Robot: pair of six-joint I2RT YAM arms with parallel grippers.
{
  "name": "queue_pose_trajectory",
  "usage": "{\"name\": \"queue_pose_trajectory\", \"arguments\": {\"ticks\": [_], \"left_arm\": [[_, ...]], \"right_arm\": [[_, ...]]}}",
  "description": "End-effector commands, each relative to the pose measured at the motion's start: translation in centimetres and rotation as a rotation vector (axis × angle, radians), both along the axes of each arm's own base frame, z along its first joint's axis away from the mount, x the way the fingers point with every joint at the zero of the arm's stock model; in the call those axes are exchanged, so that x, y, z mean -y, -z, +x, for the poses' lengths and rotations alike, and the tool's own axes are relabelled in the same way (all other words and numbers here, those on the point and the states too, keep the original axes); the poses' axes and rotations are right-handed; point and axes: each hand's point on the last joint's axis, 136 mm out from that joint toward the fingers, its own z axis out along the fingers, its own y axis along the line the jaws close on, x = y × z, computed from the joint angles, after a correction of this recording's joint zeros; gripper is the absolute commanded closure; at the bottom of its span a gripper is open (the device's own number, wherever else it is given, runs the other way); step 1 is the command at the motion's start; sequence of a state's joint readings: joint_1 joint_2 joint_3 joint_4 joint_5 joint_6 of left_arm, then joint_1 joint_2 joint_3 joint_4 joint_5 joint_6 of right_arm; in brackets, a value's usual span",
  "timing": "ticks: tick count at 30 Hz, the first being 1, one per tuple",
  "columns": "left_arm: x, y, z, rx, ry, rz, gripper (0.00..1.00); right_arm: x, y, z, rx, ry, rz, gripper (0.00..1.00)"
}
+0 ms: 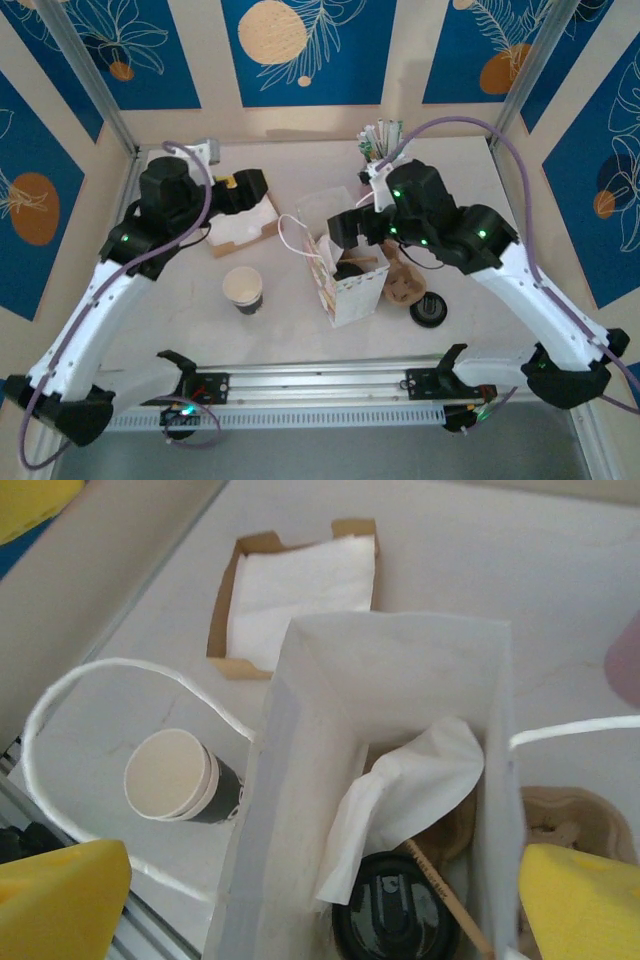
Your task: Pack the takeout coffee
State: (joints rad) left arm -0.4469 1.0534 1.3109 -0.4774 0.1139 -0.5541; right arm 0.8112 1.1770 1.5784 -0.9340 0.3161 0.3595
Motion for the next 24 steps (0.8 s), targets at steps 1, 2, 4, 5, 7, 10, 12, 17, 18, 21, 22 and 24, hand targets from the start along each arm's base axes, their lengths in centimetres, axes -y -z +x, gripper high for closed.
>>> {"name": "queue_pose_trajectory", "arguments": {"ticks": [1,2,4,5,7,10,12,17,18,21,22,24], "left_arm": [[-2.4,-0.7,-1.2,0.068,-0.071,0.044,0.05],[-2.9,-1.0,-1.7,0.087,-0.087,0.047,0.03],[-3.9,-1.2,-2.6,0.111,-0.113,0.058,0.00],[-4.5,-1.2,-3.0,0.121,-0.129,0.064,0.00],[-5.4,-1.2,-3.8,0.139,-0.153,0.076,0.00],[-6.8,-1.0,-5.1,0.160,-0.196,0.080,0.00],[-7.7,-0.9,-5.9,0.176,-0.223,0.079,0.00],[-9.7,0.4,-7.5,0.181,-0.290,0.092,0.00],[-10.1,1.0,-7.7,0.174,-0.304,0.101,0.00],[-11.1,2.5,-8.1,0.146,-0.341,0.130,0.00],[-11.2,3.1,-8.1,0.135,-0.347,0.140,0.00],[-11.4,4.3,-7.9,0.112,-0.361,0.161,0.00]], "right_arm": [[2.1,-2.6,-0.1,0.121,0.040,0.017,0.01],[2.6,-3.0,-0.4,0.144,0.050,0.024,0.01],[3.7,-3.5,-0.8,0.181,0.066,0.036,0.01],[4.2,-3.8,-1.1,0.200,0.075,0.041,0.01],[5.3,-4.1,-1.5,0.237,0.092,0.052,0.01],[6.9,-4.4,-2.3,0.282,0.119,0.068,0.01],[7.8,-4.3,-2.8,0.301,0.133,0.075,0.01],[10.0,-3.0,-3.6,0.315,0.186,0.066,0.01],[10.4,-2.6,-3.7,0.312,0.202,0.057,0.01],[11.6,-1.1,-3.7,0.317,0.244,0.030,0.01],[11.7,-0.6,-3.7,0.322,0.248,0.027,0.01],[12.3,0.2,-3.6,0.330,0.274,0.027,0.01]]}}
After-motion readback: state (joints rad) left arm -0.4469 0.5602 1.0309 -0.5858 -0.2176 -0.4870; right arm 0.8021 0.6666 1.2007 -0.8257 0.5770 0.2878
